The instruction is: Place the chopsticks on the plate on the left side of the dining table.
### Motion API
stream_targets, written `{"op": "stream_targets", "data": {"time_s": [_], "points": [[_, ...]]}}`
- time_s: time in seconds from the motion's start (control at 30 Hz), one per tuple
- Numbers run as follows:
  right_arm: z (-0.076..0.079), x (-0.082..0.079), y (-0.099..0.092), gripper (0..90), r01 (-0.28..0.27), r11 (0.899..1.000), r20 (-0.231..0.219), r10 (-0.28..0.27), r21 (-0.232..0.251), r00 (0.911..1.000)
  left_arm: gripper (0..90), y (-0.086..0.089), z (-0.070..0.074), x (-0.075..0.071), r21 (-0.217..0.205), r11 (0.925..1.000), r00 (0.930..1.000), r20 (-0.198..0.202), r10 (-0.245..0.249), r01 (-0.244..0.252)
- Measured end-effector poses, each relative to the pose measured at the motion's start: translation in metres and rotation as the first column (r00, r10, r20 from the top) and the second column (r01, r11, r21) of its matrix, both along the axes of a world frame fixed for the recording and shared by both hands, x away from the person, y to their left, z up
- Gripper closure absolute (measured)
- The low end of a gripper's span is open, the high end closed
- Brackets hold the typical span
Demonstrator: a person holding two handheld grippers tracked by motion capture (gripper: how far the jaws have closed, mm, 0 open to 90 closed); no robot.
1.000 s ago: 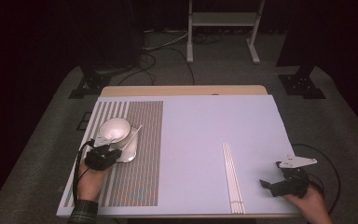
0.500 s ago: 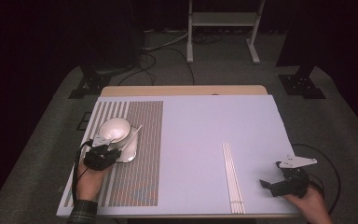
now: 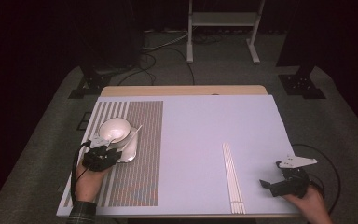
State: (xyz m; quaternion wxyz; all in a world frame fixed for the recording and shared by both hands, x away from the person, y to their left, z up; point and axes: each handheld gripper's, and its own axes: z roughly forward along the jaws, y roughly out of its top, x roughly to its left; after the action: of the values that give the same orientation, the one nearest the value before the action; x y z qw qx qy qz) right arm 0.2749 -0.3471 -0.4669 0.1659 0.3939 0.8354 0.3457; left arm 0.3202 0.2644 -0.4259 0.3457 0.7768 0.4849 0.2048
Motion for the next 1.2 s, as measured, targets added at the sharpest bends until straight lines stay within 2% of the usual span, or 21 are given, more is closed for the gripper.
{"op": "stream_targets", "data": {"time_s": [0.17,0.3,0.57,0.83,1.0,1.2], "points": [[0.000,0.000,0.000,0.0,0.000,1.000,0.000,0.000,0.000,1.0000,67.8,0.003,0.001,-0.005,-0.007,1.0000,1.0000,-0.002,0.006,-0.006],[0.000,0.000,0.000,0.0,0.000,1.000,0.000,0.000,0.000,1.0000,67.7,0.008,0.003,-0.012,-0.021,0.9997,0.9998,0.011,0.017,-0.016],[0.000,0.000,0.000,0.0,0.000,1.000,0.000,0.000,0.000,1.0000,65.5,0.005,0.009,-0.029,-0.020,0.9997,0.9996,0.025,0.014,-0.013],[0.000,0.000,0.000,0.0,0.000,1.000,-0.001,0.000,0.000,1.0000,56.7,-0.012,0.015,-0.042,-0.030,0.9996,0.9988,0.049,-0.001,0.003],[0.000,0.000,0.000,0.0,0.000,1.000,0.000,0.000,0.000,1.0000,51.6,-0.024,0.017,-0.043,-0.021,0.9996,0.9981,0.059,-0.016,0.018],[0.000,0.000,0.000,0.0,0.000,1.000,0.000,0.000,0.000,1.0000,44.6,-0.036,0.016,-0.044,-0.036,0.9984,0.9974,0.059,-0.042,0.044]]}}
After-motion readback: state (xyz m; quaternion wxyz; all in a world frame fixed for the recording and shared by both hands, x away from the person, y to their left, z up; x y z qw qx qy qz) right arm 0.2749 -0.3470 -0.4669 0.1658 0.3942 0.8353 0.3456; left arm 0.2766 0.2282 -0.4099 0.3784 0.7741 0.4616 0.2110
